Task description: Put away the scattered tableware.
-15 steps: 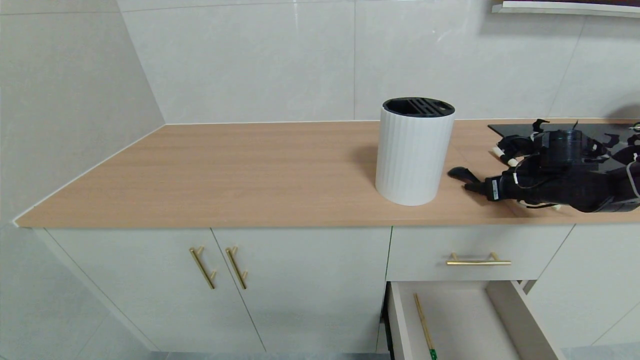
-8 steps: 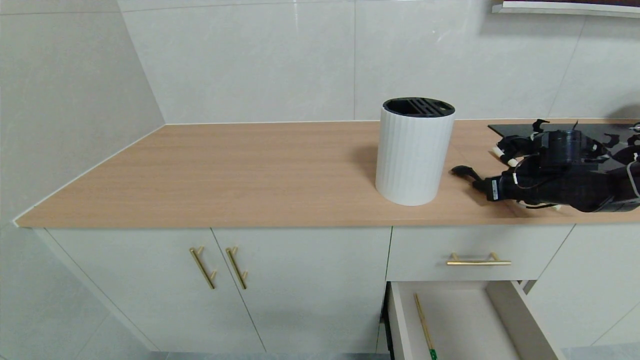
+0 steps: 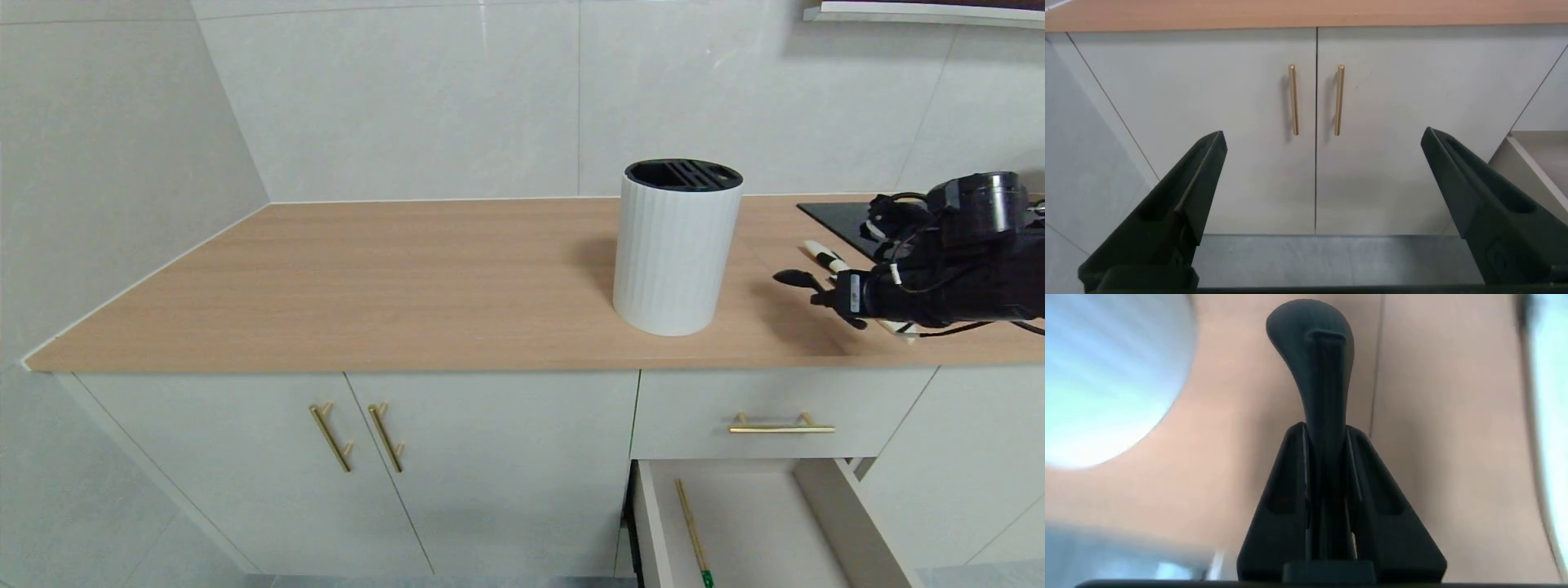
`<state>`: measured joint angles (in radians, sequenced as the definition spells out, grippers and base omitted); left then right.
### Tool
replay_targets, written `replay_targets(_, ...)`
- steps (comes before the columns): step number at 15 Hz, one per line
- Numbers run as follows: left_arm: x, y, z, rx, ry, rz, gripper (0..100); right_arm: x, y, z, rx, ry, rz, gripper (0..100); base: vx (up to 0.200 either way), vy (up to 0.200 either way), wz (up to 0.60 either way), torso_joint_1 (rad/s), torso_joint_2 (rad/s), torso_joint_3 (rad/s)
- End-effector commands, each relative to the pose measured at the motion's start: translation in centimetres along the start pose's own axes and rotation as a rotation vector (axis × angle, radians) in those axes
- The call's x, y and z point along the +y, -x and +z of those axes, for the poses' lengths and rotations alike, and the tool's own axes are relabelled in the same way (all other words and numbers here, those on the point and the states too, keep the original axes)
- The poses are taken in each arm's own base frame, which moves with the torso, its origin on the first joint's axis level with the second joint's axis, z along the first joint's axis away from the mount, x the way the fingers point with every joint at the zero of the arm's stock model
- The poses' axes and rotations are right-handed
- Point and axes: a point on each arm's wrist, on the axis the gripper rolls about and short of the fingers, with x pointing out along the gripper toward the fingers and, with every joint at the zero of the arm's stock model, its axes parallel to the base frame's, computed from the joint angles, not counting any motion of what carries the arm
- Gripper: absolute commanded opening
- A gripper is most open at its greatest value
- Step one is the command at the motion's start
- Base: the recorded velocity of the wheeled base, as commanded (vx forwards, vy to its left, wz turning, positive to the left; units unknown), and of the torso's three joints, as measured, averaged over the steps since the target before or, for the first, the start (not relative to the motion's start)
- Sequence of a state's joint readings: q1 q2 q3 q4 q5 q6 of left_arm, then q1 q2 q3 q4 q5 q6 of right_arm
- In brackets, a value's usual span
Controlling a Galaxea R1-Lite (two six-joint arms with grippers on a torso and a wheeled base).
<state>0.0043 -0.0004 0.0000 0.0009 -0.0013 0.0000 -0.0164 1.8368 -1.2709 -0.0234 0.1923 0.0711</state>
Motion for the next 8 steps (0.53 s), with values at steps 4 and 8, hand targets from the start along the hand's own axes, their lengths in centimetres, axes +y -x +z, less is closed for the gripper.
replay_targets(4,0.0,0.0,0.0,0.001,0.0,0.0,100,1.7,10.2,-4.7,0.002,-0.042,-0.022,0,0.0,0.0,0.0,0.0,0.0,0.0)
replay_targets(8,0.0,0.0,0.0,0.001,0.0,0.0,100,3.6,12.7,-10.0,0.089,-0.005,0.048,0,0.0,0.0,0.0,0.0,0.0,0.0)
